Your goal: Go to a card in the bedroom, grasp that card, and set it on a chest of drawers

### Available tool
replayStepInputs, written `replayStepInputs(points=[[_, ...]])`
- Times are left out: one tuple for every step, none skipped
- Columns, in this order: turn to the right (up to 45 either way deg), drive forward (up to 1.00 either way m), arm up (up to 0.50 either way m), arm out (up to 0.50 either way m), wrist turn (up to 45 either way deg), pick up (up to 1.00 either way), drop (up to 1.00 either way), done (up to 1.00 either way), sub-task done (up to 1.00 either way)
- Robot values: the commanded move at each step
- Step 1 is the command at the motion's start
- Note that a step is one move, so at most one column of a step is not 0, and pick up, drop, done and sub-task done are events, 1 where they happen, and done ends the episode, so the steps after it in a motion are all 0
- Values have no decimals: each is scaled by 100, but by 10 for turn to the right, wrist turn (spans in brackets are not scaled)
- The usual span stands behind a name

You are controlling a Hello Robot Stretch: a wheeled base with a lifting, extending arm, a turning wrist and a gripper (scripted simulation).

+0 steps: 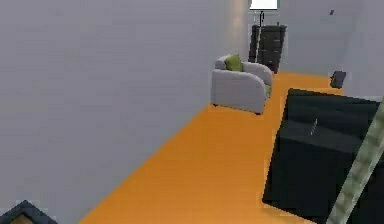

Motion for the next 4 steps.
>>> replayStepInputs(points=[[0, 50, 0, 0, 0, 0, 0, 0, 0], [180, 0, 0, 0, 0, 0, 0, 0, 0], [0, 90, 0, 0, 0, 0, 0, 0, 0], [-330, 0, 0, 0, 0, 0, 0, 0, 0]])
